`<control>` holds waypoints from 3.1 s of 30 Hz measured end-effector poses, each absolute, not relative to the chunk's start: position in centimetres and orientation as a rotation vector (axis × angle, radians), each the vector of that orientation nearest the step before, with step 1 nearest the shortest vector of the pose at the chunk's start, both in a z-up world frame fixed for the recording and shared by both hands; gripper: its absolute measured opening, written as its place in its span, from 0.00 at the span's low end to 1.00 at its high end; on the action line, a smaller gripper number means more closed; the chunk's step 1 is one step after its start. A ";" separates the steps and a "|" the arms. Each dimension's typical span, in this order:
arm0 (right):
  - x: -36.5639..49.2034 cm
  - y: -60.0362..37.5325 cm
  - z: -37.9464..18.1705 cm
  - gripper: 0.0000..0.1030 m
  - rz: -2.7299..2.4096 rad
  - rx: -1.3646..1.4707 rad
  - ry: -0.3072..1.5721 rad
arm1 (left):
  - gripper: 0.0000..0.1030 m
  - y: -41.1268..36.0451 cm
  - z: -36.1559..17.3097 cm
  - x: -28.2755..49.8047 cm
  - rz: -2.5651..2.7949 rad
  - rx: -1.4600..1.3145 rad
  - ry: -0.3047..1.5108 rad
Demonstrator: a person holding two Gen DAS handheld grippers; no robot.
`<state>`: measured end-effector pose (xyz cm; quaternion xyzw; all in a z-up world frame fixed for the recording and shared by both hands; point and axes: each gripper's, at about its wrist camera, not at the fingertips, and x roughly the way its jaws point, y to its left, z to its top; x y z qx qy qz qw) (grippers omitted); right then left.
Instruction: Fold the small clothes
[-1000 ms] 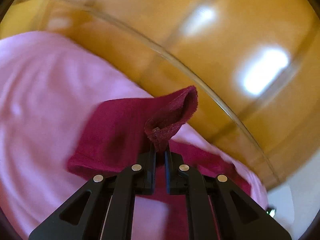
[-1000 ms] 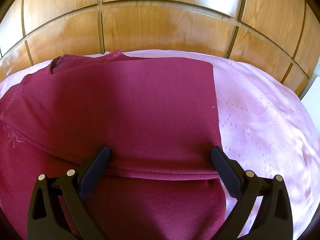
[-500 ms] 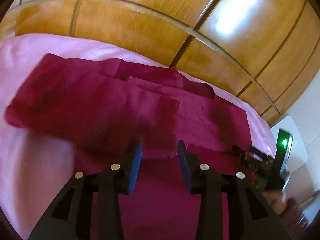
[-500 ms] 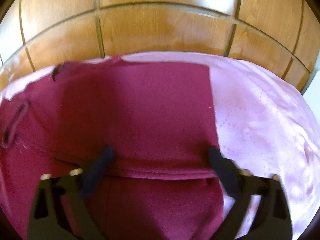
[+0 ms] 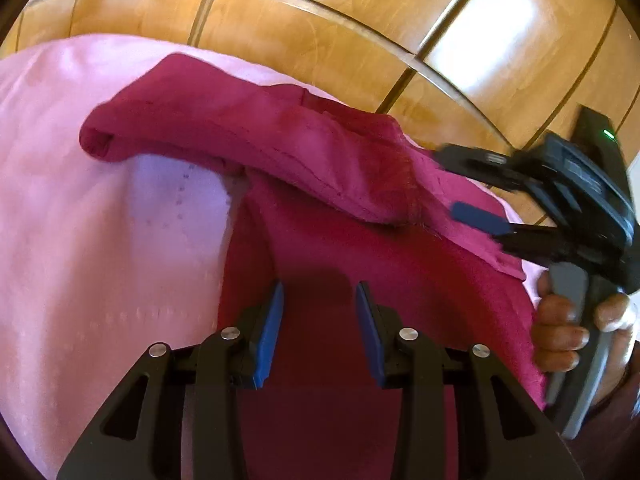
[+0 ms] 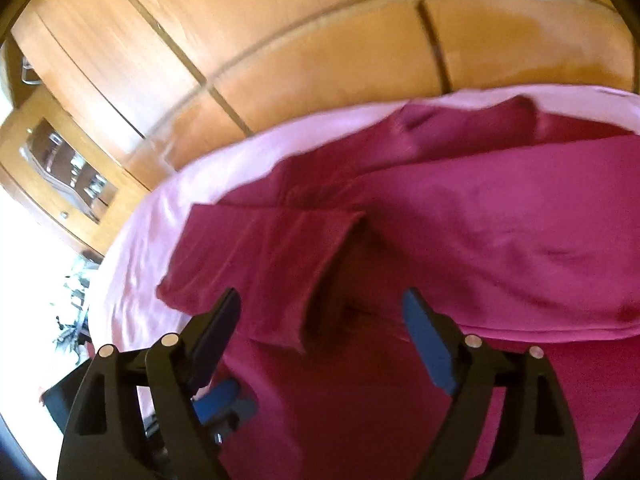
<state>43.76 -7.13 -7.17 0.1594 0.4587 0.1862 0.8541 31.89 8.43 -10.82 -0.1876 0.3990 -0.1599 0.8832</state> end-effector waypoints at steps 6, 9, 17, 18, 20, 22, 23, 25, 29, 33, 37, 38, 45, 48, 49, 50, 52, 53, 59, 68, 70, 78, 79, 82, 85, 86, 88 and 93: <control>44.6 -5.8 -6.3 0.06 0.325 0.226 0.955 | 0.35 9.0 -11.5 31.9 -0.356 -0.437 0.824; 43.7 -7.5 -2.8 0.06 0.341 0.220 0.859 | 0.35 8.9 -11.5 32.0 -0.360 -0.452 0.819; 42.3 -15.5 1.7 0.06 0.247 0.267 0.744 | 0.35 9.0 -11.3 31.9 -0.354 -0.442 0.820; 42.2 -16.8 1.6 0.06 0.223 0.271 0.745 | 0.35 8.8 -11.2 32.0 -0.352 -0.440 0.820; 42.1 -18.7 1.3 0.06 0.183 0.283 0.756 | 0.35 8.7 -11.2 32.2 -0.348 -0.435 0.822; 41.8 -20.4 0.2 0.06 0.131 0.283 0.772 | 0.35 8.6 -11.0 32.2 -0.343 -0.431 0.827; 41.8 -21.6 -0.6 0.06 0.097 0.288 0.787 | 0.35 8.6 -10.9 32.3 -0.339 -0.427 0.830; 41.6 -23.0 -1.6 0.06 0.057 0.313 0.805 | 0.35 8.4 -10.7 32.3 -0.329 -0.403 0.839; 42.0 -26.5 -4.5 0.06 -0.040 0.350 0.860 | 0.35 7.7 -10.1 32.2 -0.307 -0.323 0.861; 42.5 -29.5 -6.7 0.06 -0.103 0.383 0.897 | 0.35 7.1 -9.2 32.0 -0.271 -0.206 0.878; 42.8 -30.6 -7.9 0.07 -0.112 0.394 0.911 | 0.35 7.6 -7.0 31.6 -0.254 -0.196 0.824; 42.9 -30.7 -8.0 0.08 -0.110 0.389 0.910 | 0.35 7.7 -6.1 31.6 -0.259 -0.206 0.796; 40.8 -30.7 -5.0 0.52 -0.140 0.341 0.810 | 0.35 5.8 -1.3 35.2 -0.320 -0.166 0.650; 39.8 -28.5 -3.2 0.52 -0.077 0.283 0.772 | 0.35 4.5 -1.7 37.3 -0.321 -0.133 0.668; 39.8 -27.6 -3.1 0.52 -0.053 0.262 0.771 | 0.35 3.8 -2.2 38.3 -0.319 -0.132 0.689; 39.9 -26.7 -3.1 0.52 -0.030 0.240 0.774 | 0.35 3.5 -2.6 38.9 -0.319 -0.132 0.704; 40.0 -24.9 -3.8 0.49 0.016 0.183 0.802 | 0.35 2.8 -4.1 39.9 -0.304 -0.113 0.741; 40.2 -24.2 -4.6 0.48 0.022 0.156 0.823 | 0.35 2.6 -4.9 40.2 -0.295 -0.108 0.764; 40.0 -24.4 -9.0 0.47 0.022 0.134 0.871 | 0.35 2.6 -8.8 40.4 -0.288 -0.126 0.843; 40.4 -23.6 -6.1 0.61 0.021 0.123 0.853 | 0.50 3.3 -4.4 41.3 -0.300 -0.155 0.768; 40.8 -23.0 -4.6 0.65 0.033 0.121 0.824 | 0.50 3.3 -4.2 42.9 -0.275 -0.141 0.779; 46.2 -23.5 -7.5 0.69 -0.054 0.104 0.907 | 0.50 2.0 -7.7 47.1 -0.170 -0.061 0.862; 46.3 -24.0 -8.4 0.70 -0.056 0.097 0.920 | 0.50 1.9 -8.0 47.2 -0.170 -0.051 0.859; 45.7 -24.2 -9.2 0.71 -0.045 0.087 0.877 | 0.50 1.9 -8.4 46.7 -0.163 -0.037 0.830; 45.4 -24.3 -9.1 0.72 -0.047 0.088 0.875 | 0.50 2.0 -7.5 45.9 -0.149 -0.047 0.816; 45.3 -24.4 -8.9 0.74 -0.051 0.087 0.875 | 0.50 2.0 -7.2 45.4 -0.147 -0.039 0.806; 45.0 -24.2 -8.6 0.79 -0.063 0.080 0.875 | 0.50 1.9 -6.6 44.2 -0.152 -0.035 0.787; 43.1 -24.0 -7.6 0.86 -0.074 0.108 0.868 | 0.50 2.8 -4.9 41.1 -0.165 -0.057 0.752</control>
